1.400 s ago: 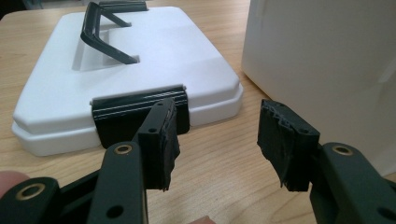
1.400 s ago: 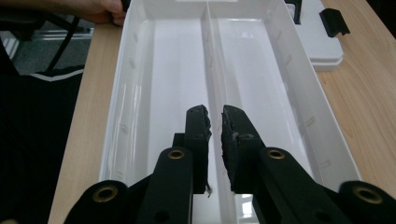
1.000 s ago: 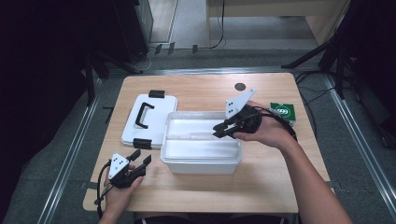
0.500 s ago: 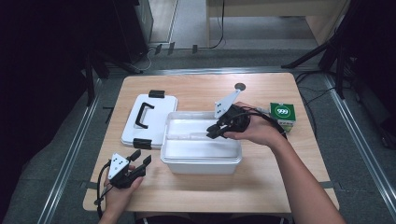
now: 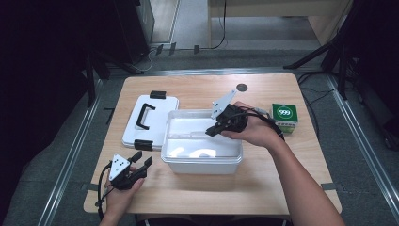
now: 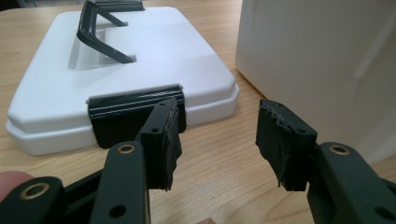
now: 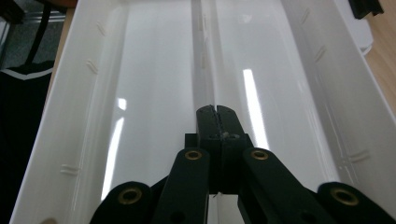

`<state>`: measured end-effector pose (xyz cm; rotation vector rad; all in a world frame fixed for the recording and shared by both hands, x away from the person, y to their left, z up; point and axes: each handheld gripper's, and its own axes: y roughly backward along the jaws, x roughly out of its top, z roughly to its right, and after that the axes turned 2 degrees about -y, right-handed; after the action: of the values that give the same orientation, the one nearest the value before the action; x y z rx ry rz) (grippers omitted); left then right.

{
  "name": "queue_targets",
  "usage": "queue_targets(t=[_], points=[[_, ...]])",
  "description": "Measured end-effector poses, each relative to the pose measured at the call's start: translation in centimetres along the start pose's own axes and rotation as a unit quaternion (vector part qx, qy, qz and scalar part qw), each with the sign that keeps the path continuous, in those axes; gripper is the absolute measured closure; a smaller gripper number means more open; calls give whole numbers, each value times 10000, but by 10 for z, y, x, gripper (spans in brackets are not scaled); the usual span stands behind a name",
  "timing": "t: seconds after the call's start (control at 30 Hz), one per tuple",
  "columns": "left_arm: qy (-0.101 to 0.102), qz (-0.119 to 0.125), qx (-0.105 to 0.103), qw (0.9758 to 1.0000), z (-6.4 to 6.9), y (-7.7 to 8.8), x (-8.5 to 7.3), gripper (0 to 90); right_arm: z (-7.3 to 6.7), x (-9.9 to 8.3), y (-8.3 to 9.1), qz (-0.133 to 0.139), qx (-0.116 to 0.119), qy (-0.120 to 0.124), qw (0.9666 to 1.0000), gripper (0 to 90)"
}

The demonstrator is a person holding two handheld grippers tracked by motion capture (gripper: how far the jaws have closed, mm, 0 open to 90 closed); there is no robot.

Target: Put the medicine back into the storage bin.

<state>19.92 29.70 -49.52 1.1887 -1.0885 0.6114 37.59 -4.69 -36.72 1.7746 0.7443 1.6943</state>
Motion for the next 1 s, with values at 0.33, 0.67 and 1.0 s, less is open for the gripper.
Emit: queue_targets(t=[0.33,0.67,1.0], points=[[21,22,15,10000,0,0,0,477,-6,9,50,524,-204,129,9983,900],[370,111,487,9981,-6,5,3,130,-20,-29,101,544,-540,37,9970,900],[547,475,545,9959,-10,16,4,0,-32,-80,135,543,-733,-213,9956,900]])
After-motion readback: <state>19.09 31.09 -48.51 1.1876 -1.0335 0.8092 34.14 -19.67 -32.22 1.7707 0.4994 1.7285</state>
